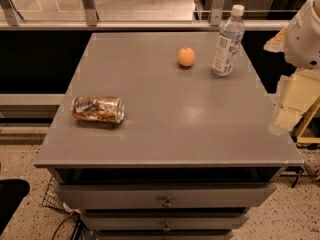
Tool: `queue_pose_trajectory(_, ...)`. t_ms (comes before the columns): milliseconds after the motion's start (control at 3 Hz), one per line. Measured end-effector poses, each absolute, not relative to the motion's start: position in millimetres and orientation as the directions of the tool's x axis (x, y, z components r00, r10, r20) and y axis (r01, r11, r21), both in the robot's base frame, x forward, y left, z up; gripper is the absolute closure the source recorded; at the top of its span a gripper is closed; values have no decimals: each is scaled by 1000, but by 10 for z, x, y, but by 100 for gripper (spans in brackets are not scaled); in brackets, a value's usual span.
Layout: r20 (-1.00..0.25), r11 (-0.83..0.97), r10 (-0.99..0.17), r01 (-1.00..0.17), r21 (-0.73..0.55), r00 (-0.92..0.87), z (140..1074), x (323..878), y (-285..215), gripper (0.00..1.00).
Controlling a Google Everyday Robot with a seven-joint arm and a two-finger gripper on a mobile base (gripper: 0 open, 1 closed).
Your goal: Place orange can upright
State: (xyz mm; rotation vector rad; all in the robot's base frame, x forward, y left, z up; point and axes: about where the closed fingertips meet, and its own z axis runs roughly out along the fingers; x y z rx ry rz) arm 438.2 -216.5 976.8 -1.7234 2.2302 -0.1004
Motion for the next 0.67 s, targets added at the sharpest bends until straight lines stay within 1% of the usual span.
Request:
queue_pose_trajectory(333,-207,270,-953,-930,-248,-221,9768,4382,-2165,0)
queue_pose_trajectory(667,-188,224,-966,-939,-261,-178,9788,4526,-1862,0)
